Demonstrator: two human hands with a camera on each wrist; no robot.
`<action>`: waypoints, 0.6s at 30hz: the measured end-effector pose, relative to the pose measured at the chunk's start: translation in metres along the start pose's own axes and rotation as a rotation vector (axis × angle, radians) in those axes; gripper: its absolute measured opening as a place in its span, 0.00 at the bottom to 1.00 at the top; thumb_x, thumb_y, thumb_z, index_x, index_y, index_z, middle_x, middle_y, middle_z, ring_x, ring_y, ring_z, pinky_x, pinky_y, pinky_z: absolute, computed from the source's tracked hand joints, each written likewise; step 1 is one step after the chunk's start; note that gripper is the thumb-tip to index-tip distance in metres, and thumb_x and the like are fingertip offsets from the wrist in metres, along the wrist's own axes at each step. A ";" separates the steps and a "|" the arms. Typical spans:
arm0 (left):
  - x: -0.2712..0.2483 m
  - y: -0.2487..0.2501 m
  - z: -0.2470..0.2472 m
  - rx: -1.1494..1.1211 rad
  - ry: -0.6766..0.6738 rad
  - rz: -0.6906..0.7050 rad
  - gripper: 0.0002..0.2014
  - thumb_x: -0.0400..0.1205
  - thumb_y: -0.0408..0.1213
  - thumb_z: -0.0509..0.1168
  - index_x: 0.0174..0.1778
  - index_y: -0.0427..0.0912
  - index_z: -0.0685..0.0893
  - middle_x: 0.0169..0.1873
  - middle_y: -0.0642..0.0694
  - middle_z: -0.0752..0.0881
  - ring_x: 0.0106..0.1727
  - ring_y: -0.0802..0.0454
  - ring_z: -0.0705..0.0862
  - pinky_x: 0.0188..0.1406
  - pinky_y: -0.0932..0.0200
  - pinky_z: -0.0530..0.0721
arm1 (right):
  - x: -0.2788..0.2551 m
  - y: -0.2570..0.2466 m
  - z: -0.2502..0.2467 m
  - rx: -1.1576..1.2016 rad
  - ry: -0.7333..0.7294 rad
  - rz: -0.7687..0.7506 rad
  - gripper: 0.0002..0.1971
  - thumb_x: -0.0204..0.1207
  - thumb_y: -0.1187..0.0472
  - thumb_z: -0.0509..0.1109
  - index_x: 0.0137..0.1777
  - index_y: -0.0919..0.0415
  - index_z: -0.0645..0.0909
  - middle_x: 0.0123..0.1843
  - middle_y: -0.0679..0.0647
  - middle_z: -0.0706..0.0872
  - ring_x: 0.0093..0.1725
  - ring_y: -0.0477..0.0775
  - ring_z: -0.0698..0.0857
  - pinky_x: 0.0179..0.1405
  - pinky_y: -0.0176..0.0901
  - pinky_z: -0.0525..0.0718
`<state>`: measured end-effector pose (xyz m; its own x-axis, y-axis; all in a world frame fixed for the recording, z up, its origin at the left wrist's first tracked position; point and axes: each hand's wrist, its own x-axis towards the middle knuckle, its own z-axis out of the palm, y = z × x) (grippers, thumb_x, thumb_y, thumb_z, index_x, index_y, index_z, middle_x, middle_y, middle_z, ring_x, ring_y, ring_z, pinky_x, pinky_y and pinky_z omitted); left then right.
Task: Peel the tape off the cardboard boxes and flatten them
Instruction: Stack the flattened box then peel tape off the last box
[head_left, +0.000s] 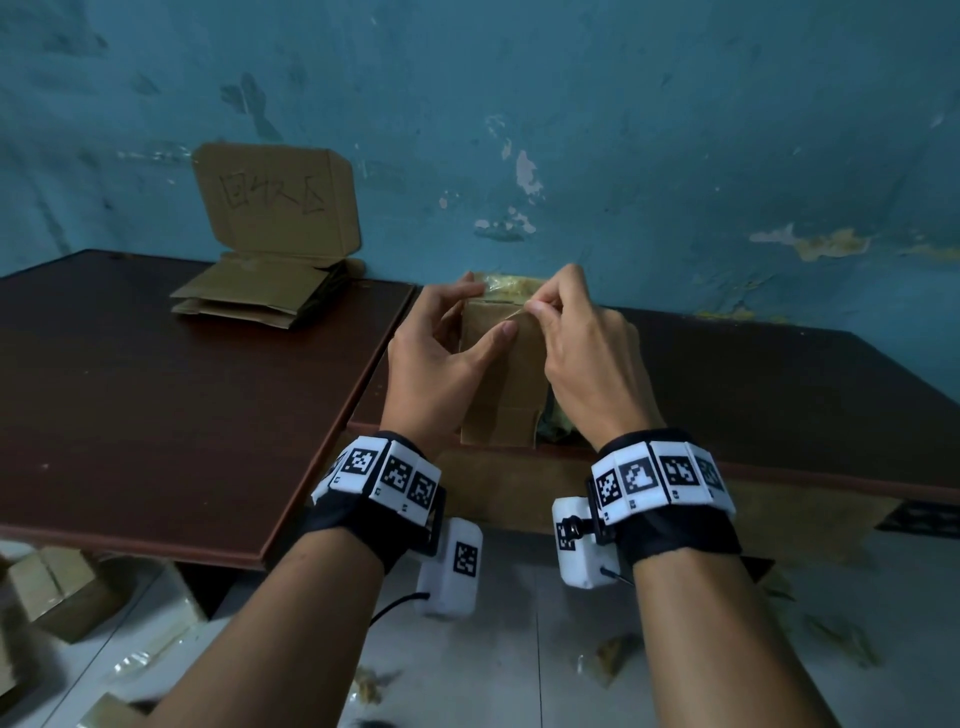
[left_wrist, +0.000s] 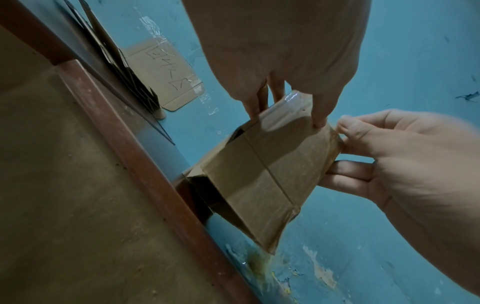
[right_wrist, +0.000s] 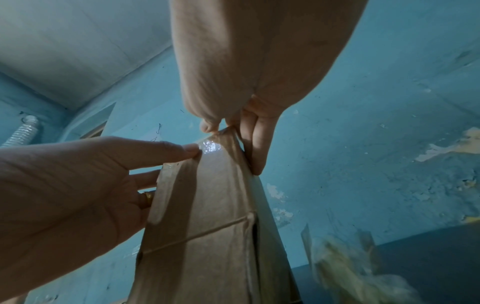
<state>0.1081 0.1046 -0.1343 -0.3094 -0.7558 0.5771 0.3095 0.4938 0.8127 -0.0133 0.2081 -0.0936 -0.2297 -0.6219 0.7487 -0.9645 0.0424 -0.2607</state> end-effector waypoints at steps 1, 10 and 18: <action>0.000 0.000 0.000 0.001 0.001 0.004 0.22 0.79 0.34 0.83 0.68 0.39 0.86 0.74 0.49 0.86 0.74 0.61 0.85 0.74 0.54 0.86 | 0.000 -0.001 0.001 0.008 -0.005 0.010 0.07 0.93 0.59 0.65 0.56 0.62 0.76 0.35 0.47 0.80 0.33 0.62 0.87 0.31 0.44 0.71; 0.000 -0.003 -0.001 0.040 0.014 0.037 0.20 0.81 0.37 0.82 0.67 0.40 0.87 0.74 0.48 0.87 0.76 0.59 0.84 0.78 0.51 0.84 | -0.001 -0.003 0.001 0.099 -0.015 0.082 0.07 0.94 0.57 0.63 0.59 0.61 0.74 0.43 0.56 0.89 0.41 0.63 0.91 0.34 0.45 0.75; -0.001 -0.002 -0.001 0.050 0.023 0.058 0.18 0.80 0.37 0.82 0.64 0.38 0.87 0.73 0.45 0.88 0.75 0.59 0.85 0.73 0.65 0.84 | 0.000 -0.001 0.002 0.160 0.006 0.143 0.06 0.94 0.55 0.61 0.58 0.57 0.71 0.38 0.51 0.84 0.34 0.52 0.78 0.26 0.40 0.66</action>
<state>0.1086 0.1043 -0.1365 -0.2715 -0.7345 0.6220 0.2812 0.5575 0.7811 -0.0124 0.2060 -0.0946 -0.3643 -0.6140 0.7002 -0.8890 0.0052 -0.4579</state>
